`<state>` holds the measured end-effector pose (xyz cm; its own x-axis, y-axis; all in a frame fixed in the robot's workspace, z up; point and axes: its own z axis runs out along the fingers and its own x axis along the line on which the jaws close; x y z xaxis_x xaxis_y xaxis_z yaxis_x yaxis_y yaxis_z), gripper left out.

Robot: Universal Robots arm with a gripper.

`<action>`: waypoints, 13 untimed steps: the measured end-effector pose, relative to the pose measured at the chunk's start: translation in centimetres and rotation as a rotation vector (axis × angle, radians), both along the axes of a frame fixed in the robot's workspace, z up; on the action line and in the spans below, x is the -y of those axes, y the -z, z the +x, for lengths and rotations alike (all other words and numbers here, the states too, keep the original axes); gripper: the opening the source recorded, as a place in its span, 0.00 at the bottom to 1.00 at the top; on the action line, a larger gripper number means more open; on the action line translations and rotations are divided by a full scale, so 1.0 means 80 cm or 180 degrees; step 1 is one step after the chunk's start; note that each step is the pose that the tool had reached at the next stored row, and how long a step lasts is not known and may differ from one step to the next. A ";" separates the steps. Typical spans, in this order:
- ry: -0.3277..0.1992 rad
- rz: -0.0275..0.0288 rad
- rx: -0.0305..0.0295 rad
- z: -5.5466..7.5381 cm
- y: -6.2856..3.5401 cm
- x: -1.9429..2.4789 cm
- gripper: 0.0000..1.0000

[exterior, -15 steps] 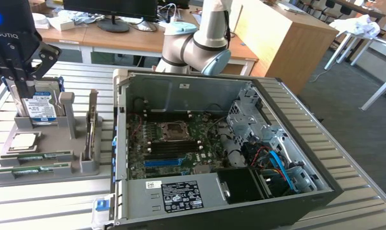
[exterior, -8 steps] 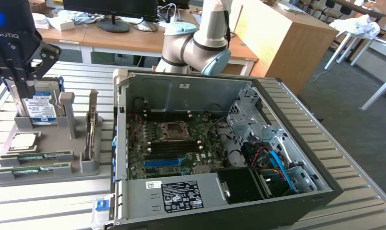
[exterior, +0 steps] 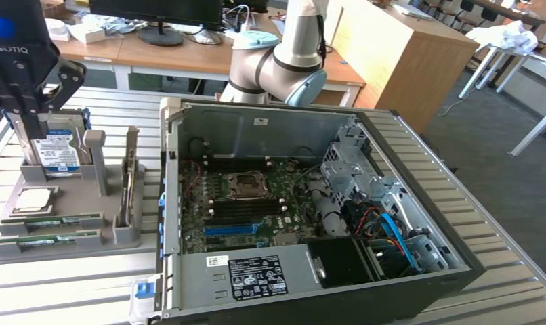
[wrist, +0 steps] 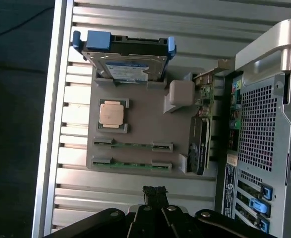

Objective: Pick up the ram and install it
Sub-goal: 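Pick up the ram and move it above insertion slot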

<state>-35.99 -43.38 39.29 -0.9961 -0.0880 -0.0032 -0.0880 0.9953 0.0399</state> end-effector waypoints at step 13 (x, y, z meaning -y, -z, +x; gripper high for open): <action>-0.0739 -0.0012 0.0000 0.000 0.000 0.0000 0.10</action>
<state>-35.99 -43.38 39.28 -0.9492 -0.3147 -0.0025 -0.3146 0.9485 0.0363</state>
